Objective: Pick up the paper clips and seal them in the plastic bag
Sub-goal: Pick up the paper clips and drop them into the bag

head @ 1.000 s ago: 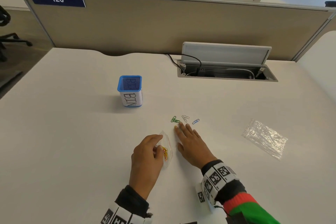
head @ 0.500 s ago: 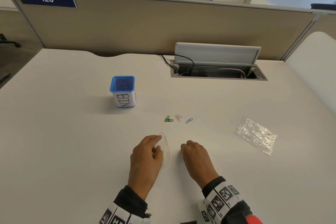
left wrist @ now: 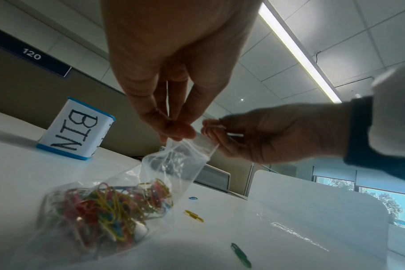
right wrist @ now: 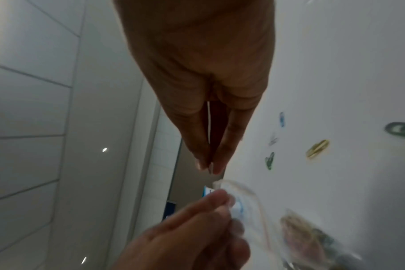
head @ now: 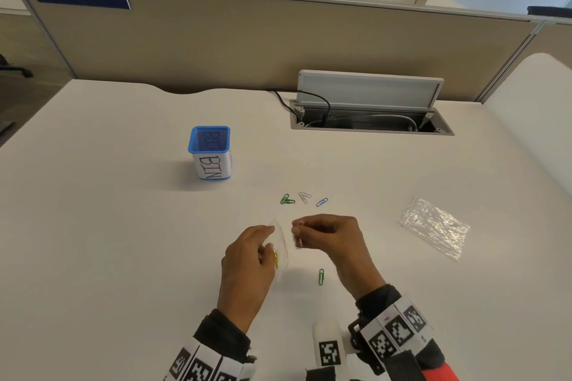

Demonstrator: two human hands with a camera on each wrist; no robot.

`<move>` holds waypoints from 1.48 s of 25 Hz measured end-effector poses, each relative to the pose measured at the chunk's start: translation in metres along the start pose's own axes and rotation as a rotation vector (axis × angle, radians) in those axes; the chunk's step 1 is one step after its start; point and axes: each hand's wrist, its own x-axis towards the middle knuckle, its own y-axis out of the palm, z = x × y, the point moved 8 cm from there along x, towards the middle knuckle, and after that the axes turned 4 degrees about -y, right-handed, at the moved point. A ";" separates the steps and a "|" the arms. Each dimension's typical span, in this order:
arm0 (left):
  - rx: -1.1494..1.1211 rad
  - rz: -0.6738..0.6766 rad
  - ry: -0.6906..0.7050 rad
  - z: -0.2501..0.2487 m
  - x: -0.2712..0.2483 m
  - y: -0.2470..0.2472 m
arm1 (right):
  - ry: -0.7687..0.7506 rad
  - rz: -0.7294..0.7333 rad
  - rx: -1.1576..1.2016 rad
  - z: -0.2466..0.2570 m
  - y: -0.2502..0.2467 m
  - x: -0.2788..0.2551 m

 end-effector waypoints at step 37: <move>0.030 0.018 0.024 0.000 -0.002 -0.001 | 0.062 -0.087 -0.323 -0.021 -0.014 -0.021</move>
